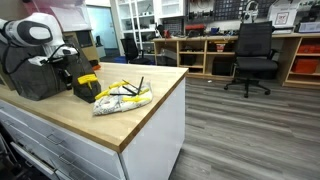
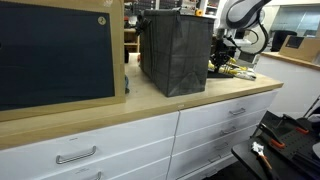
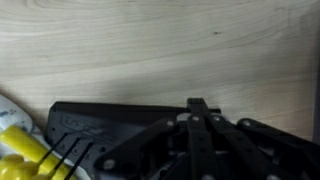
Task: Remove one black object from the stand, then turn the stand to the right
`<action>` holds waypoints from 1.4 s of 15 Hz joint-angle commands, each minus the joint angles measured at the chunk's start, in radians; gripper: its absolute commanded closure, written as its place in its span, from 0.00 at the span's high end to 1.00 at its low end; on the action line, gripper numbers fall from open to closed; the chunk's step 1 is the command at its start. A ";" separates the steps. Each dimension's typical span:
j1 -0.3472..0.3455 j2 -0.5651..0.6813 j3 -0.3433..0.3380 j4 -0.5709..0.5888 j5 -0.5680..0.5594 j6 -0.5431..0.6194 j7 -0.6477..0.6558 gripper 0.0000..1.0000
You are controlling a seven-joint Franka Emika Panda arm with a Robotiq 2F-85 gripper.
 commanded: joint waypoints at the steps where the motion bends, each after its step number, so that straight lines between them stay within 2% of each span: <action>1: 0.001 0.048 0.003 0.043 0.007 0.021 -0.037 0.00; 9: 0.011 0.145 -0.007 0.111 -0.028 0.123 -0.046 0.00; 14: 0.019 0.195 -0.011 0.194 -0.025 0.175 -0.034 0.00; 21: 0.018 0.063 -0.005 0.231 -0.008 0.162 -0.040 0.00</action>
